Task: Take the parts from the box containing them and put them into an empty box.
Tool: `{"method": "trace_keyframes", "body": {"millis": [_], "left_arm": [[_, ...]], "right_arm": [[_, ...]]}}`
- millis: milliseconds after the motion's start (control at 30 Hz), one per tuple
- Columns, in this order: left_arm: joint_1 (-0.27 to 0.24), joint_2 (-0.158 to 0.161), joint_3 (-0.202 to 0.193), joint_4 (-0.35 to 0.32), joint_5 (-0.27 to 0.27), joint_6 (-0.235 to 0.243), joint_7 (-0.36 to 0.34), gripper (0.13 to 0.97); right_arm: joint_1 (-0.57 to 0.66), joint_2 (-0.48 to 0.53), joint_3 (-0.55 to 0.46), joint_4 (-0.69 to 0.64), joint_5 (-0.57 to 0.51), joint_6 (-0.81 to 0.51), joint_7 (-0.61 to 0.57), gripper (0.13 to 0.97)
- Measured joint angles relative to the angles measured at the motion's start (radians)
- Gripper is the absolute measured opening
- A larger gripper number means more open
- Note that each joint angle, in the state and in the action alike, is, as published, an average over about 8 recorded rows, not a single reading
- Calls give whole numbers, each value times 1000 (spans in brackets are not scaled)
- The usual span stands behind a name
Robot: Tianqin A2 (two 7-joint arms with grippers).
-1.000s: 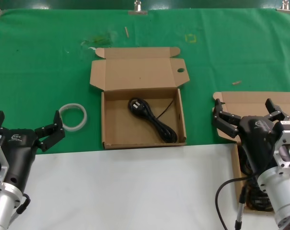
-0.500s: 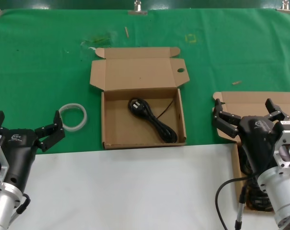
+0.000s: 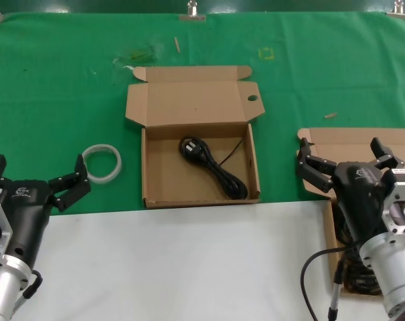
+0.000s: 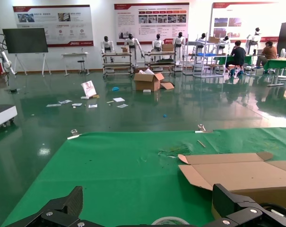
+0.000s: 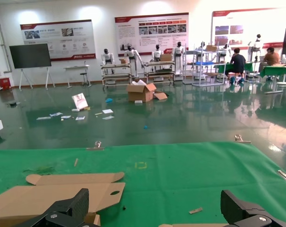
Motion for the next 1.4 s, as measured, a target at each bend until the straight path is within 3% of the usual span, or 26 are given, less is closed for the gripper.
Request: {"method": "trace_keyframes", "body": {"millis": [1400], "left_arm": [[0,0,0,0,0,0,0,966]], "right_arm": [[0,0,0,0,0,0,0,966]]}}
